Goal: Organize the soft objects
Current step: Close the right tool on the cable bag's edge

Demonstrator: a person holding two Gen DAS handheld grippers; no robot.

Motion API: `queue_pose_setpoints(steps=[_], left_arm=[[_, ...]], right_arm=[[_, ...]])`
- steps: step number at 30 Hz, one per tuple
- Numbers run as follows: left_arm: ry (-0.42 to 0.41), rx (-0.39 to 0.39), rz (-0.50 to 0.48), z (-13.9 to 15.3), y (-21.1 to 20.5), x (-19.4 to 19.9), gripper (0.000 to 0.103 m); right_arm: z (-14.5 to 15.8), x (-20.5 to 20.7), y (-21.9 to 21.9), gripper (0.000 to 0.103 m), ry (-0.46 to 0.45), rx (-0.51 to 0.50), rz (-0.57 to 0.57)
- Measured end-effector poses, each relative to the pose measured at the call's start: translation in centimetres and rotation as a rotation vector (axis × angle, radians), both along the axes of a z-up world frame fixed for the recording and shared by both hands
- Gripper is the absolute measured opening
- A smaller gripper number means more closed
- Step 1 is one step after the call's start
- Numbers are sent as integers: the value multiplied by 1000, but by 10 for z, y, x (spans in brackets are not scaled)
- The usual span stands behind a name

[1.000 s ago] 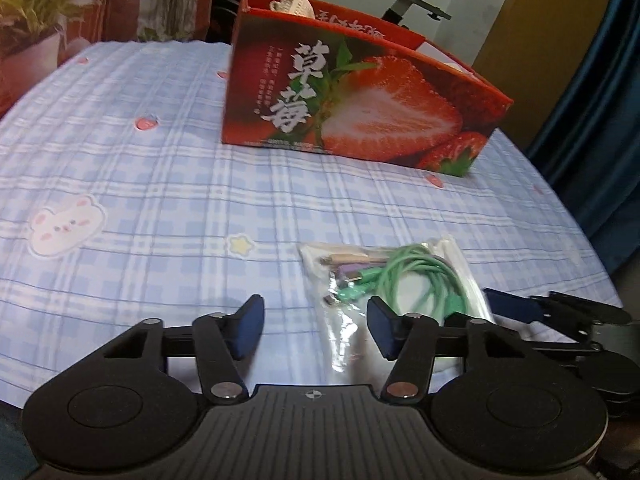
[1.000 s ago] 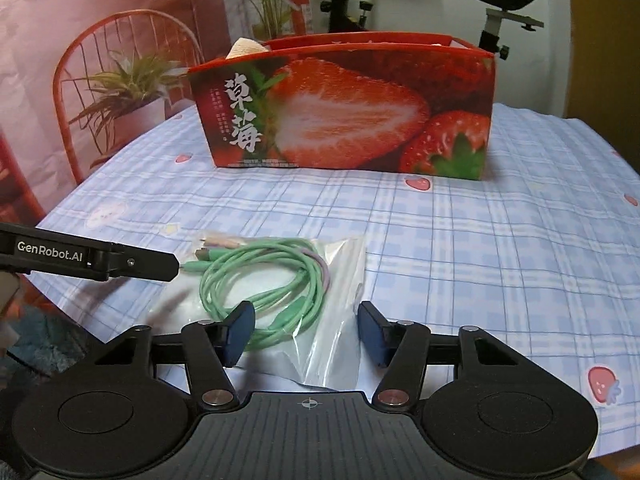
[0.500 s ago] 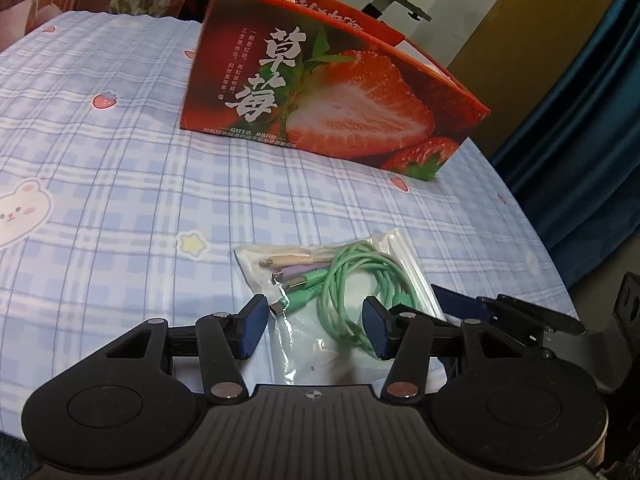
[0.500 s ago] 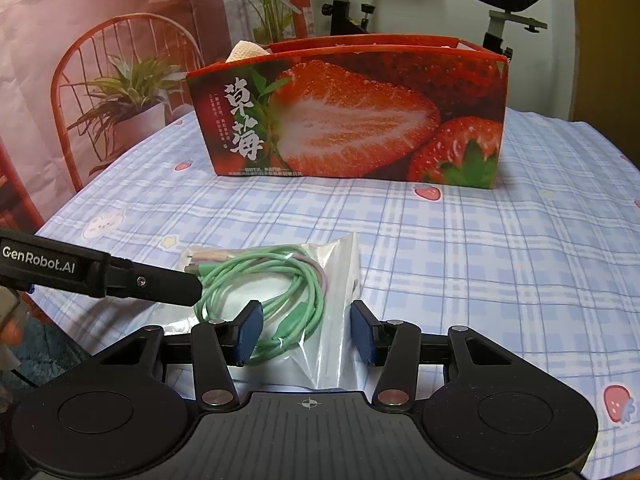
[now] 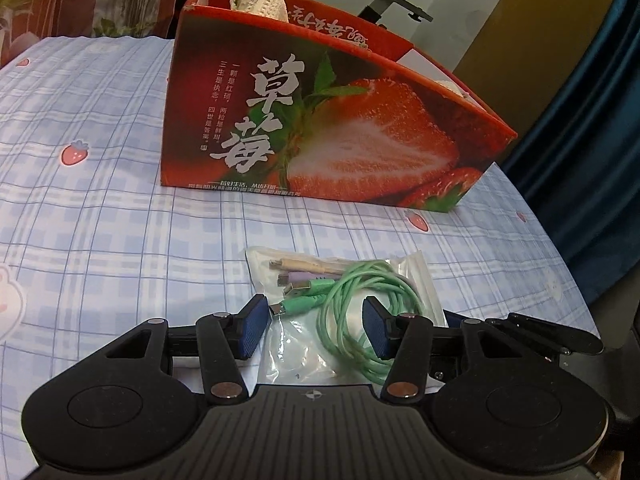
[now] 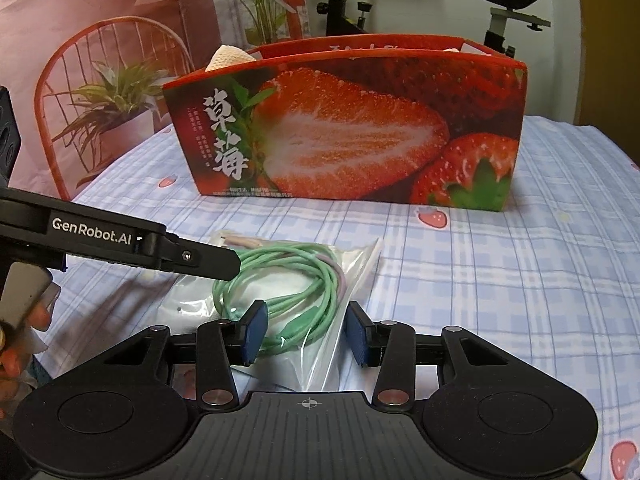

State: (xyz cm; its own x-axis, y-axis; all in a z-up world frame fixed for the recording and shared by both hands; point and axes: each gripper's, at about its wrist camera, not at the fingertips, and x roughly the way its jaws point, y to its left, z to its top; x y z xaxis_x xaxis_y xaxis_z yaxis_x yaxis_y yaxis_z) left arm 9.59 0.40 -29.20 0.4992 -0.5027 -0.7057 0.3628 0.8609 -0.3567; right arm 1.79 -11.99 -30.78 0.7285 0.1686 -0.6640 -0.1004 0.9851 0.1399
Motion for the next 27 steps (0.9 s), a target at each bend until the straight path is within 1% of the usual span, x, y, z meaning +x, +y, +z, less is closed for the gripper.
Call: queue_pose_setpoints(steps=[5,9,11,14,15,17,20,23,27], left_arm=[[10,-13,22,-1,12,-8,54],[19,2,39,0,21,-19,54],[25,-9,48,0,25,-24,54],[25,-3,40,0,22,-25,55],[28,-15,37,-1,21,-24,56],[38,-49,34,-2,23,-23,56],[39,-62,31,-3,21,-22,56],[56,-115,34,-5,22,-21,56],[61,-134,29,-6,22,-21,56]], right_arm=[[0,-4,-5,42,3,10,-2],[4,-7,-8,49,5,5,-8],[5,-8,-9,50,12,-2,-2],[3,-6,-11,54,41,-5,-1],[2,-6,-11,56,43,-3,3],[2,-5,-9,56,53,-4,15],[3,-3,-4,53,64,16,44],[4,-1,1,52,67,25,66],[4,-1,2,52,66,41,71]])
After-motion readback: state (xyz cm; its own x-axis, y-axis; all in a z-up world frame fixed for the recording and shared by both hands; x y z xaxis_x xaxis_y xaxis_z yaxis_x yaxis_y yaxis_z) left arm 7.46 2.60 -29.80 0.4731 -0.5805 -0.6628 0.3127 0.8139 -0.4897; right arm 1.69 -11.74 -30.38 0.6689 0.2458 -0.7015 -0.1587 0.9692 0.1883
